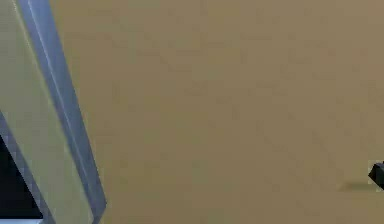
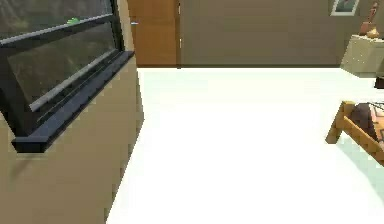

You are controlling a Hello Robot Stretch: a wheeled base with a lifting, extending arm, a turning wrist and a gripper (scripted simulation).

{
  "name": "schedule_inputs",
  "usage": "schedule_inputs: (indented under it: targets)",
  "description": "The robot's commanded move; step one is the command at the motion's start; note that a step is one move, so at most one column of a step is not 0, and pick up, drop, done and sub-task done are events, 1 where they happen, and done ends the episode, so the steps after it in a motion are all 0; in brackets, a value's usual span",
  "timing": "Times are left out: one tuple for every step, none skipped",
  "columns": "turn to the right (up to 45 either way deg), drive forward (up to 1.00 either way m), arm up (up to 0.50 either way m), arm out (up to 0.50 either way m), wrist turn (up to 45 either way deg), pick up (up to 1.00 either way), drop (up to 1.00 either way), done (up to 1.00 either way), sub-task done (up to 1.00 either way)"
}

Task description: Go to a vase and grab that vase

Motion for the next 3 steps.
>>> schedule_inputs:
  targets:
    - [-45.0, 0.00, 0.00, 0.00, 0.0, 0.00, 0.00, 0.00, 0.00]
    - [-45.0, 0.00, 0.00, 0.00, 0.0, 0.00, 0.00, 0.00, 0.00]
    - [-45.0, 0.00, 0.00, 0.00, 0.0, 0.00, 0.00, 0.00, 0.00]
